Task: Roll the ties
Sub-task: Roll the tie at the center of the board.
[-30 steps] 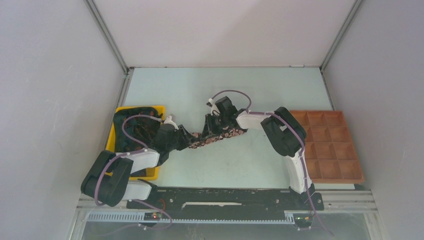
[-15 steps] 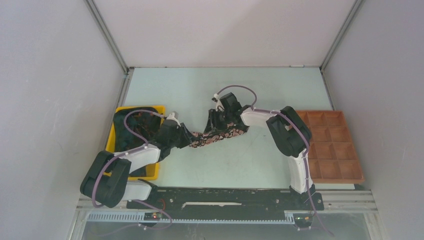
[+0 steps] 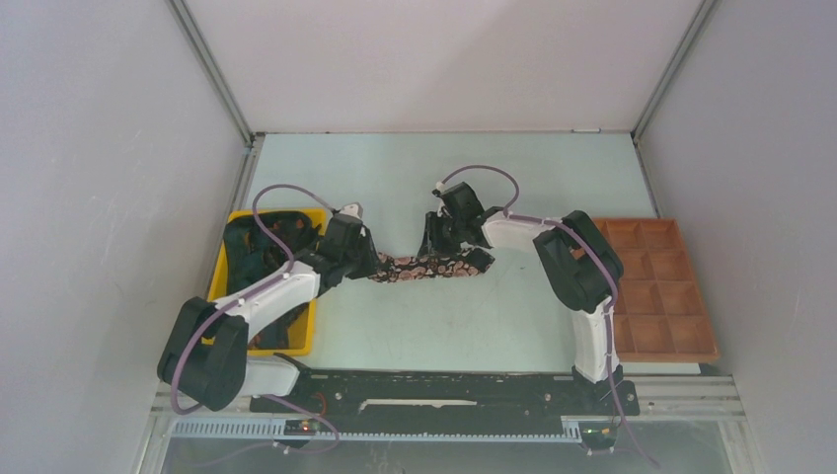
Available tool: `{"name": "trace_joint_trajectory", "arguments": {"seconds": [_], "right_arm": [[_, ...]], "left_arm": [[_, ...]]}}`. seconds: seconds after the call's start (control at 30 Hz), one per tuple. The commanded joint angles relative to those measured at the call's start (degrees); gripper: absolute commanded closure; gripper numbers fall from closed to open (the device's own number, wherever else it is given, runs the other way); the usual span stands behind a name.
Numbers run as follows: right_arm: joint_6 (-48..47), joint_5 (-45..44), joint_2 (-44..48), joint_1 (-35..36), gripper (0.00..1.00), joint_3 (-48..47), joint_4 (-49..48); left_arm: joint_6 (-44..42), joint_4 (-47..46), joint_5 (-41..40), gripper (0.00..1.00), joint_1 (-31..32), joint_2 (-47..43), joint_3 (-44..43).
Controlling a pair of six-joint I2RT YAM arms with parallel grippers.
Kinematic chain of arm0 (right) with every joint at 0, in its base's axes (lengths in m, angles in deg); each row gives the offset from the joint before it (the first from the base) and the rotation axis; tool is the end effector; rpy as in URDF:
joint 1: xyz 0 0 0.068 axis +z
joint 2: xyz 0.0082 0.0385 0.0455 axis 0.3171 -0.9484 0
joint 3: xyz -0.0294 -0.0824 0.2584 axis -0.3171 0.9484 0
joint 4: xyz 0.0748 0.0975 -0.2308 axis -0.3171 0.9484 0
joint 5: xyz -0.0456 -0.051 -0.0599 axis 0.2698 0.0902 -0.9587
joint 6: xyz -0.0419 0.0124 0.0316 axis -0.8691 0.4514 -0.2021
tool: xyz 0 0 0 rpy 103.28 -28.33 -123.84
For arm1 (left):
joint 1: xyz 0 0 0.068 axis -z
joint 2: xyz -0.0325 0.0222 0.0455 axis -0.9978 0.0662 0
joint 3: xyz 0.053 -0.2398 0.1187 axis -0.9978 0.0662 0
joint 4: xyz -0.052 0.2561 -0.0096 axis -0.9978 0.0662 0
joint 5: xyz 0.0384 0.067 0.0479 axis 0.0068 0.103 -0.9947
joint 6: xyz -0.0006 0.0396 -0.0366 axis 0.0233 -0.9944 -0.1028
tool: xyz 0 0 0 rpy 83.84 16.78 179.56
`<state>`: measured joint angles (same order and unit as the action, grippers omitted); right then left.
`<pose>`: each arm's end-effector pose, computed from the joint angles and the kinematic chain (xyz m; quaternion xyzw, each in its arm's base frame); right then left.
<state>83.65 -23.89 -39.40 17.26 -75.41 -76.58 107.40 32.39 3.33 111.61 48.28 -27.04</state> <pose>0.3401 0.2603 0.1374 -0.0712 0.9260 0.3287 0.1715 0.2326 -0.1091 0.1871 -0.0734 0.9297 -0.1655 0.3209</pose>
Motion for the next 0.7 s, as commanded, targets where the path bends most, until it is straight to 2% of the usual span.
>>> {"name": "trace_joint_trajectory", "arguments": {"seconds": [0.0,0.23,0.67], "right_arm": [[0.1,-8.4,1.7,1.3,0.65,2.3,7.5],[0.4,-8.8,3.4,1.6,0.65,2.7,8.4],[-1.5,-11.0,11.8,-2.8,0.65,2.8,11.5]], "left_arm": [[-5.1,8.3,-6.3,0.77,0.3,0.7,-3.7],[-7.8,12.5,-10.2,0.77,1.5,3.7,-8.1],[-10.6,26.1,-29.5,0.78,9.4,14.0,-20.1]]}}
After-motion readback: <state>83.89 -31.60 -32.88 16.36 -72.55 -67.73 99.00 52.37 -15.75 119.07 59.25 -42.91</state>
